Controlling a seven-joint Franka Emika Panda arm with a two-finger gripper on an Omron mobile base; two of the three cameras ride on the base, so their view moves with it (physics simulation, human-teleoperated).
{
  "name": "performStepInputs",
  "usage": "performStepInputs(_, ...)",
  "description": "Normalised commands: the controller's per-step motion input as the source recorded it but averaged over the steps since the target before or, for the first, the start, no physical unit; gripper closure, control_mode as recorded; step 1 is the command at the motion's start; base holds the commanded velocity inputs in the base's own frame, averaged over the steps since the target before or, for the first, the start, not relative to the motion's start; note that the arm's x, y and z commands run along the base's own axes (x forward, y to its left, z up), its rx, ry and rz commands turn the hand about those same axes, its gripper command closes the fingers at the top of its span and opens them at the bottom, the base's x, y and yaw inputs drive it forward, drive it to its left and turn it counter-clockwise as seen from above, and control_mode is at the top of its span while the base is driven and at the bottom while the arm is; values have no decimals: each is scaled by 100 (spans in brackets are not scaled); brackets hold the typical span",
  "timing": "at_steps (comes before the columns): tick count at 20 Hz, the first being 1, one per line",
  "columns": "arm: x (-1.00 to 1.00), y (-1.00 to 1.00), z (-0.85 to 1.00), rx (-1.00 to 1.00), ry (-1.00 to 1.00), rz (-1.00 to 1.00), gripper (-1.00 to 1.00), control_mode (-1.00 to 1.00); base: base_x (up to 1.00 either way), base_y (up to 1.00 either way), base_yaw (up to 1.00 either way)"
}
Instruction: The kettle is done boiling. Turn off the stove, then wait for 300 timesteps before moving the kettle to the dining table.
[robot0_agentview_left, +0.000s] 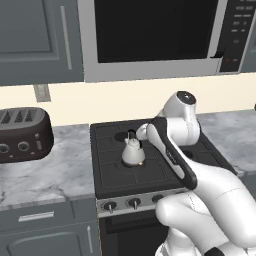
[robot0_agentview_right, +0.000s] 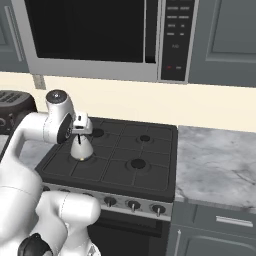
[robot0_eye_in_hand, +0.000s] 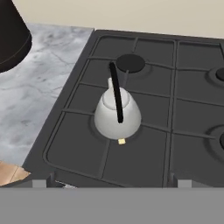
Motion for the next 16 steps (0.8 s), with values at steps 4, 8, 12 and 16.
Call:
performStepInputs(4, 24, 7, -19, 0, 0, 0, -100, -100, 0, 0, 0)
performStepInputs(8, 24, 8, -18, 0, 0, 0, -100, -100, 0, 0, 0)
performStepInputs(12, 23, 7, -15, 0, 0, 0, -100, -100, 0, 0, 0)
performStepInputs(16, 24, 5, -11, 0, 0, 0, -100, -100, 0, 0, 0)
